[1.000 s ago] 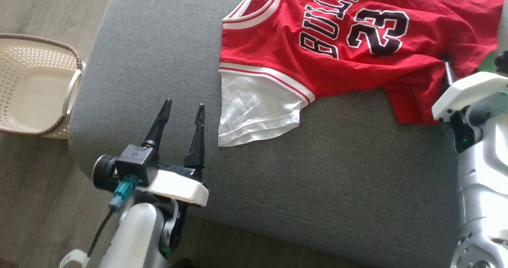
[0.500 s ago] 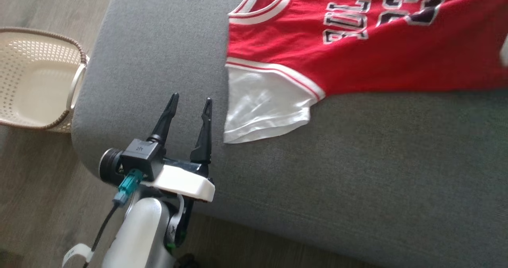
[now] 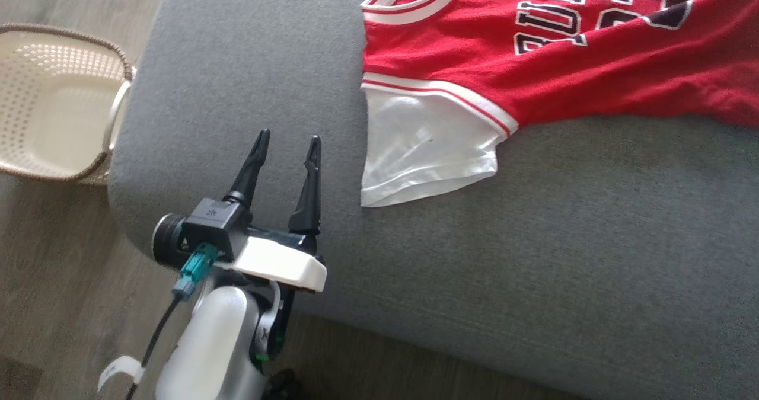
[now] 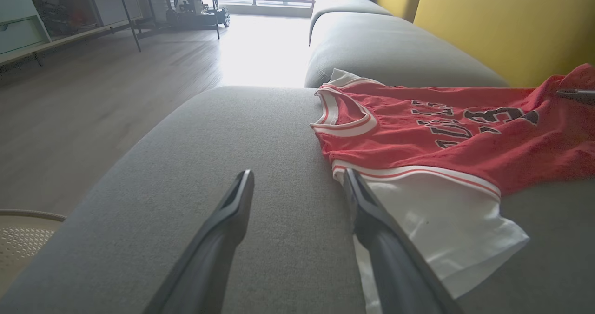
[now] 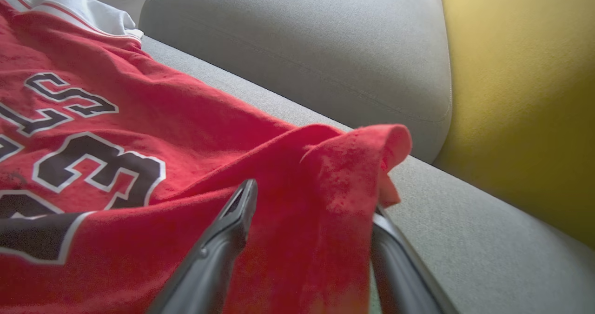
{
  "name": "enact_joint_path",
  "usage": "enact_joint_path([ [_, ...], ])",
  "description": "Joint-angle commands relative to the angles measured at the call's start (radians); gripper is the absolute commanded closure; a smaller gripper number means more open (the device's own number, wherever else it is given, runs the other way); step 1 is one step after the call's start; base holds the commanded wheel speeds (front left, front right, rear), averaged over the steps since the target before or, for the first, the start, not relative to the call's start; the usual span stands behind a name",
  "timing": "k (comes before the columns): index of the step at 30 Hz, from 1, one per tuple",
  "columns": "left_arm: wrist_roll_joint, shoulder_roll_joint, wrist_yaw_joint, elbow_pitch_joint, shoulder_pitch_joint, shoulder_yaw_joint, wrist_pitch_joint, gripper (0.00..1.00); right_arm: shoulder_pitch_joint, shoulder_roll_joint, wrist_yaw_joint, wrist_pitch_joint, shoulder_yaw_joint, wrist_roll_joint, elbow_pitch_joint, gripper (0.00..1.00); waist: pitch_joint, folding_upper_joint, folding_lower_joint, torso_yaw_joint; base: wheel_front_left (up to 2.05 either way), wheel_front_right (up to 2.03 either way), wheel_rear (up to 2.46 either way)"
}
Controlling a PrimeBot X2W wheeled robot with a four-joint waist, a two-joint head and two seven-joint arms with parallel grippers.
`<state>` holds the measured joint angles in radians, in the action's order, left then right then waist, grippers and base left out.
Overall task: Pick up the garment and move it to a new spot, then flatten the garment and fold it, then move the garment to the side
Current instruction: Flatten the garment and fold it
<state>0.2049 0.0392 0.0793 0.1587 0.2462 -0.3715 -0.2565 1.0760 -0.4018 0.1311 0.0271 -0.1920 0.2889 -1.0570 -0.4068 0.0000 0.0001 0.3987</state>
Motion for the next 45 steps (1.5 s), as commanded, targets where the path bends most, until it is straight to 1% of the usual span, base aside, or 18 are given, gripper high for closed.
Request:
enact_joint_path([
  [1, -0.004, 0.011, 0.003, -0.028, 0.029, 0.044, -0.005, 0.00, 0.020, 0.015, 0.000, 0.022, 0.009, -0.007, 0.020, 0.00, 0.014, 0.0000, -0.0001, -0.017, 0.00, 0.00, 0.00],
  [4, -0.013, 0.011, 0.000, -0.027, 0.029, 0.063, -0.005, 0.00, -0.017, 0.027, 0.000, 0.066, 0.031, 0.033, 0.027, 0.00, 0.039, 0.0000, -0.0001, -0.050, 0.00, 0.00, 0.00],
  [5, -0.016, 0.011, -0.002, -0.026, 0.027, 0.071, -0.005, 0.00, -0.031, 0.041, 0.000, 0.084, 0.041, 0.041, 0.031, 0.00, 0.048, 0.0000, -0.0001, -0.064, 0.00, 0.00, 0.00],
  [11, -0.032, 0.011, -0.015, -0.020, 0.005, 0.114, -0.005, 0.00, -0.131, 0.127, 0.000, 0.171, 0.017, 0.011, 0.090, 0.00, 0.116, 0.0000, -0.0001, -0.148, 0.00, 0.00, 0.00],
  [14, -0.021, 0.011, -0.021, -0.014, -0.018, 0.140, -0.005, 0.00, -0.215, 0.176, 0.000, 0.197, 0.001, -0.007, 0.146, 0.00, 0.158, 0.0000, -0.0001, -0.185, 0.00, 0.00, 0.00],
  [19, -0.020, 0.011, -0.026, 0.000, -0.074, 0.196, -0.005, 0.00, -0.403, 0.272, 0.000, 0.217, -0.020, -0.054, 0.267, 0.00, 0.232, 0.0000, -0.0001, -0.244, 0.00, 0.00, 0.00],
  [24, -0.022, 0.011, -0.031, 0.006, -0.119, 0.236, -0.005, 0.00, -0.580, 0.331, 0.000, 0.216, -0.036, -0.112, 0.408, 0.00, 0.270, 0.0000, -0.0001, -0.292, 0.00, 0.00, 0.00],
  [28, -0.027, 0.011, -0.039, 0.016, -0.139, 0.254, -0.005, 0.00, -0.690, 0.349, 0.000, 0.204, -0.044, -0.173, 0.511, 0.00, 0.284, 0.0000, -0.0001, -0.319, 0.00, 0.00, 0.00],
  [32, -0.029, 0.011, -0.043, 0.044, -0.147, 0.261, -0.005, 0.00, -0.765, 0.351, 0.000, 0.185, -0.002, -0.259, 0.571, 0.00, 0.288, 0.0000, -0.0001, -0.335, 0.00, 0.00, 0.00],
  [38, -0.013, 0.011, -0.044, 0.114, -0.144, 0.255, -0.005, 0.00, -0.801, 0.351, 0.000, 0.160, 0.032, -0.312, 0.646, 0.00, 0.277, 0.0000, -0.0001, -0.347, 0.00, 0.00, 0.00],
  [41, 0.011, 0.011, -0.061, 0.178, -0.134, 0.239, -0.005, 0.00, -0.806, 0.351, 0.000, 0.150, 0.041, -0.323, 0.677, 0.00, 0.268, 0.0000, -0.0001, -0.350, 0.00, 0.00, 0.00],
  [42, 0.011, 0.011, -0.061, 0.178, -0.134, 0.239, -0.005, 0.00, -0.806, 0.351, 0.000, 0.150, 0.041, -0.323, 0.677, 0.00, 0.268, 0.0000, -0.0001, -0.350, 0.00, 0.00, 0.00],
  [45, 0.034, 0.011, -0.073, 0.239, -0.121, 0.207, -0.005, 0.00, -0.808, 0.351, 0.000, 0.144, 0.042, -0.330, 0.698, 0.00, 0.257, 0.0000, -0.0001, -0.351, 0.00, 0.00, 0.00],
])
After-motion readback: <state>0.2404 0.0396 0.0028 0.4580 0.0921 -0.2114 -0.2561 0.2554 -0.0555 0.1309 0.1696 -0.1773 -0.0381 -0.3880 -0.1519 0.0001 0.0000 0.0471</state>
